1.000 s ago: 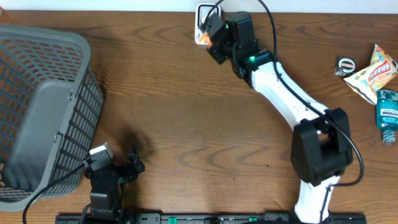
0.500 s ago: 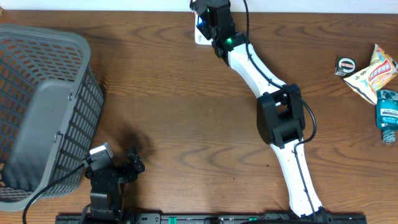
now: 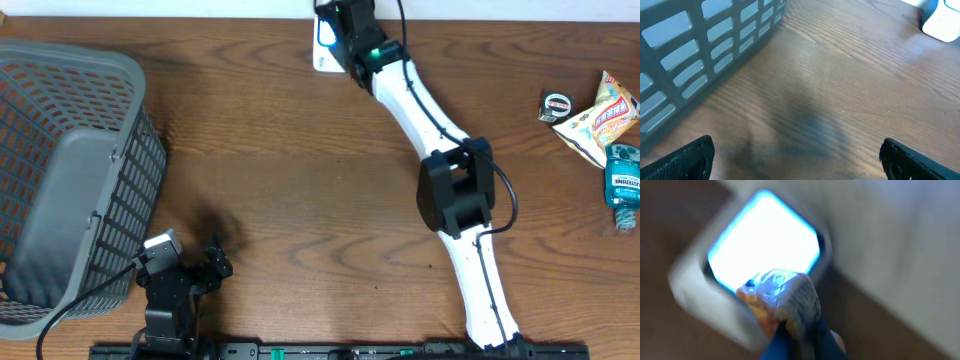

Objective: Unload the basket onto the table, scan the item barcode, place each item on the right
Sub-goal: 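Hold the orange box up against the white scanner, then carry the orange box right and release it beside the snack bag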

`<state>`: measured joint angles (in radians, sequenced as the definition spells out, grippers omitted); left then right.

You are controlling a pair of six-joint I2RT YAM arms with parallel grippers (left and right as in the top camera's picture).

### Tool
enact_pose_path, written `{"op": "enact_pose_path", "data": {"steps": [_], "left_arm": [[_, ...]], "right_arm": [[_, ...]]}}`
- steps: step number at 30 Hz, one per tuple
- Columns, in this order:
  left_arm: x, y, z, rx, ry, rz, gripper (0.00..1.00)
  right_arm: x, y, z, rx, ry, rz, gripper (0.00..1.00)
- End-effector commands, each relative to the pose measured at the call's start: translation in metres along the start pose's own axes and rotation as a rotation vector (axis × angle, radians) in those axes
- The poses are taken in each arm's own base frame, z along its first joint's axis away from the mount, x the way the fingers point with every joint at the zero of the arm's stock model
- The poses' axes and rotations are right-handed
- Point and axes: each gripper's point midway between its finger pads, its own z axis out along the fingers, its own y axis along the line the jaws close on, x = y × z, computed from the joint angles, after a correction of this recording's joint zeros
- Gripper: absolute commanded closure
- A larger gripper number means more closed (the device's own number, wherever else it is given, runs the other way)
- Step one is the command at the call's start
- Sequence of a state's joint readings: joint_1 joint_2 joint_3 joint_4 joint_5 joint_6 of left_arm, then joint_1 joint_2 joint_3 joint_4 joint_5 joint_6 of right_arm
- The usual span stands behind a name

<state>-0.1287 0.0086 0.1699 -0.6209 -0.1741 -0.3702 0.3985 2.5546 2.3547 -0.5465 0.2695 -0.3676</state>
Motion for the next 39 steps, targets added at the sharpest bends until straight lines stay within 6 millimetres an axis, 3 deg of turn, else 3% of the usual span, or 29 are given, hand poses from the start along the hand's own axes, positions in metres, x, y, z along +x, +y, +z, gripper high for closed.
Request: {"op": "enact_pose_path", "data": {"steps": [1, 6, 11, 14, 19, 20, 21, 22, 23, 26, 31, 35, 39], "left_arm": [[0.004, 0.004, 0.002, -0.016, 0.007, -0.007, 0.02], [0.004, 0.004, 0.002, -0.016, 0.007, -0.007, 0.02], [0.004, 0.004, 0.002, -0.016, 0.007, -0.007, 0.02], [0.004, 0.004, 0.002, -0.016, 0.007, -0.007, 0.02], [0.004, 0.004, 0.002, -0.016, 0.007, -0.007, 0.02], [0.004, 0.004, 0.002, -0.016, 0.007, -0.007, 0.02], [0.004, 0.004, 0.002, -0.016, 0.007, -0.007, 0.02], [0.004, 0.004, 0.002, -0.016, 0.007, -0.007, 0.02], [0.004, 0.004, 0.002, -0.016, 0.007, -0.007, 0.02], [0.004, 0.004, 0.002, -0.016, 0.007, -0.007, 0.02], [0.004, 0.004, 0.002, -0.016, 0.007, -0.007, 0.02], [0.004, 0.004, 0.002, -0.016, 0.007, -0.007, 0.02], [0.004, 0.004, 0.002, -0.016, 0.007, -0.007, 0.02]], "right_arm": [[0.006, -0.093, -0.052, 0.200, 0.073, 0.143, 0.99], [0.090, -0.158, -0.073, 0.337, 0.361, 0.161, 0.99], [0.181, -0.206, -0.071, 0.381, 0.567, 0.273, 0.99], [0.225, -0.226, -0.060, 0.387, 0.597, 0.394, 0.99], [0.278, -0.234, -0.051, 0.345, 0.635, 0.558, 0.92], [0.283, -0.237, -0.052, 0.356, 0.641, 0.585, 0.84], [0.289, -0.241, -0.054, 0.368, 0.649, 0.614, 0.46], [0.292, -0.244, -0.056, 0.379, 0.653, 0.631, 0.17], [0.291, -0.250, -0.063, 0.406, 0.649, 0.657, 0.01], [0.273, -0.263, -0.082, 0.460, 0.604, 0.729, 0.01], [0.207, -0.279, -0.129, 0.410, 0.410, 0.832, 0.01], [0.150, -0.281, -0.185, 0.284, 0.234, 0.873, 0.01], [0.098, -0.263, -0.254, 0.089, 0.068, 0.890, 0.01]]}}
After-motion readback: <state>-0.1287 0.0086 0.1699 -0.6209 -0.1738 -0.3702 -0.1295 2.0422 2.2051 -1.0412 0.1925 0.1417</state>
